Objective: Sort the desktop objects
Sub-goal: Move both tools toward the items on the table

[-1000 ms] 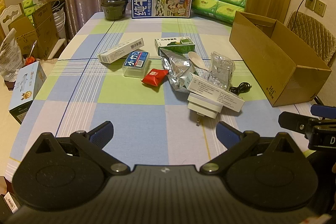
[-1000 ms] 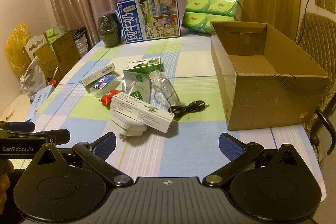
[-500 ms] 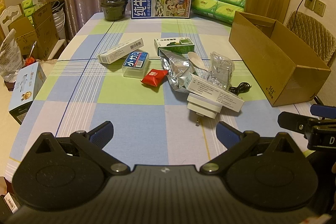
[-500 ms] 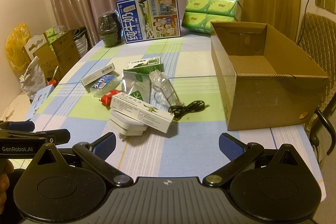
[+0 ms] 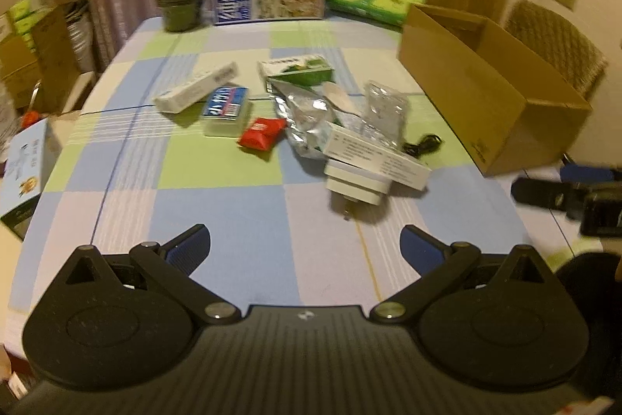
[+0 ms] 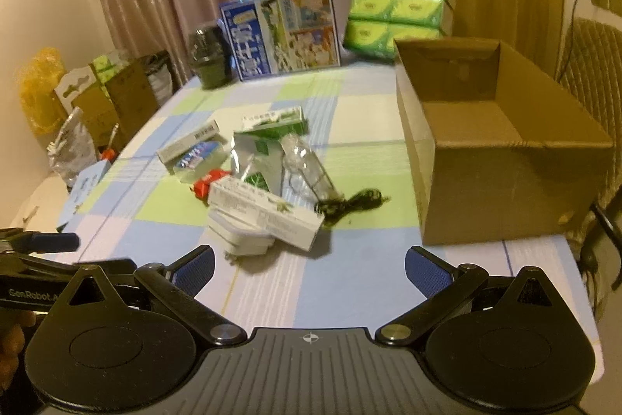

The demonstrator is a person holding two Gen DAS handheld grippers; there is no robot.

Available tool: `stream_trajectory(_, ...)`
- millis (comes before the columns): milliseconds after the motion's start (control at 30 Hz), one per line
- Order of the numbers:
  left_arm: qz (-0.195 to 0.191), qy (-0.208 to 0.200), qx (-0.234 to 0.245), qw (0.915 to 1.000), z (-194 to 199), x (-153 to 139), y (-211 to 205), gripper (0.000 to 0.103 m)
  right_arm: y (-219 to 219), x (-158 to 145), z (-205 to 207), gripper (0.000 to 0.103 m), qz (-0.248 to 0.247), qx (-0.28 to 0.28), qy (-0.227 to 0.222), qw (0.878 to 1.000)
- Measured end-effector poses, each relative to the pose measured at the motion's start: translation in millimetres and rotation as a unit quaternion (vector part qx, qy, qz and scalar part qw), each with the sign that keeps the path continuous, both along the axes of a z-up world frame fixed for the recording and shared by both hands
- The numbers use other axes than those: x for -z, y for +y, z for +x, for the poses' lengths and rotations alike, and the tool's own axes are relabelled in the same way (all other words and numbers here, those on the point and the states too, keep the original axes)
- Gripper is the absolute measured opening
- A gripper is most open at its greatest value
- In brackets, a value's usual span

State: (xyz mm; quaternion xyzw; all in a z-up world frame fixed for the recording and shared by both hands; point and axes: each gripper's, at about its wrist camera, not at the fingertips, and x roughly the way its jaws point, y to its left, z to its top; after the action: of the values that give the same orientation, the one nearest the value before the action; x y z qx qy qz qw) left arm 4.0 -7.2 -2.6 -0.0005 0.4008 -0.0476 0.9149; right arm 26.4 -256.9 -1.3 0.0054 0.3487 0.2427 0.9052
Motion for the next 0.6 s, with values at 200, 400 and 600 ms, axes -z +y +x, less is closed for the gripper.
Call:
stream_trajectory(200, 0.037, -0.019, 0.068, 0.9968, 11.9, 0.4, -10.7, 0.102, -0.9, -4.6, 6.1, 0.101, -0.02, -0.028, -0.022, 0.999)
stream_trajectory(400, 0.044, -0.03, 0.101, 0.9934, 33.9, 7.4, -19.2, 0.102, 7.1, 4.6, 19.5, 0.101, -0.042, -0.06, -0.035, 0.997)
stream_trajectory(600, 0.038, -0.029, 0.137, 0.9894, 55.3, 30.8, -24.3, 0.094, 10.8, 27.9, 35.7, 0.101, -0.059, -0.079, -0.021, 0.995)
